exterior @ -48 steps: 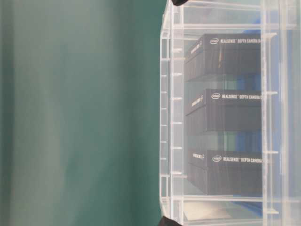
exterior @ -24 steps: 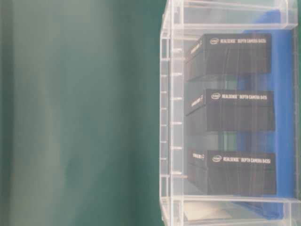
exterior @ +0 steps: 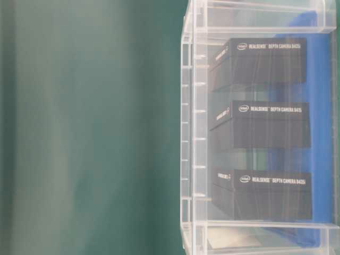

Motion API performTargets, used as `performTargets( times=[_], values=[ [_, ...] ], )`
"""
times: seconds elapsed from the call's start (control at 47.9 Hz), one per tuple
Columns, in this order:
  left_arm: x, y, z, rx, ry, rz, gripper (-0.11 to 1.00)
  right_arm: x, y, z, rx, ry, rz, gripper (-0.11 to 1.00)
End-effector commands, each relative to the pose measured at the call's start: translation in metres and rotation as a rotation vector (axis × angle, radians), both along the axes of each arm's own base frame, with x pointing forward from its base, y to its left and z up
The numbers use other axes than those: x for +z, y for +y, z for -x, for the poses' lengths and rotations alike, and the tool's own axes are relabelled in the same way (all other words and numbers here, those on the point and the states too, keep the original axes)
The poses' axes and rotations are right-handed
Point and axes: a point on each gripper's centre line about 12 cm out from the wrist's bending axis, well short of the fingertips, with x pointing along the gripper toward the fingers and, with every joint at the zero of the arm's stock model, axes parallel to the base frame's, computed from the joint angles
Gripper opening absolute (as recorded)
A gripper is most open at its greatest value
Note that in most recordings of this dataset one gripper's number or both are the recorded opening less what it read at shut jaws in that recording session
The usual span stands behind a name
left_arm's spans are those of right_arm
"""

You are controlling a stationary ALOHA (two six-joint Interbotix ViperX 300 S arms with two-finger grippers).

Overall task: Clamp the lid of the box with both arms, then lift and open it.
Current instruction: 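Lower the lid onto the table in front of the box, then open both grippers and withdraw them outward from the lid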

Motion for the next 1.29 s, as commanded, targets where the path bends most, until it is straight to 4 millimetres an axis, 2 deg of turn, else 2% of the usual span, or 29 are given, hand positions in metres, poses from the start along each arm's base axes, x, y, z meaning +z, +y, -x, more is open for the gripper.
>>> performTargets(
  times=[0.0,0.209,0.459,0.563,0.814,0.897,1.043,1.273],
  values=[
    [0.009,-0.002,-0.004,-0.006,-0.032,0.011,0.01,0.008,0.003,-0.004,0.007,-0.030,-0.009,0.00],
    [0.026,-0.010,-0.015,-0.021,-0.081,0.033,0.01,0.022,0.008,-0.014,0.014,-0.073,-0.027,0.00],
    [0.069,-0.036,-0.031,-0.080,-0.136,0.053,0.01,0.072,0.030,-0.034,0.060,-0.207,-0.084,0.00],
    [0.081,-0.044,-0.034,-0.102,-0.155,0.058,0.01,0.086,0.040,-0.038,0.095,-0.238,-0.092,0.00],
    [0.091,-0.047,-0.039,-0.114,-0.186,0.067,0.01,0.094,0.044,-0.042,0.109,-0.259,-0.097,0.00],
    [0.105,-0.049,-0.043,-0.139,-0.227,0.074,0.01,0.104,0.046,-0.046,0.117,-0.285,-0.101,0.00],
    [0.136,-0.043,-0.049,-0.190,-0.325,0.077,0.01,0.134,0.045,-0.056,0.164,-0.389,-0.065,0.00],
    [0.202,-0.009,-0.060,-0.236,-0.535,0.029,0.01,0.193,0.024,-0.061,0.161,-0.585,-0.004,0.00]
  ],
)
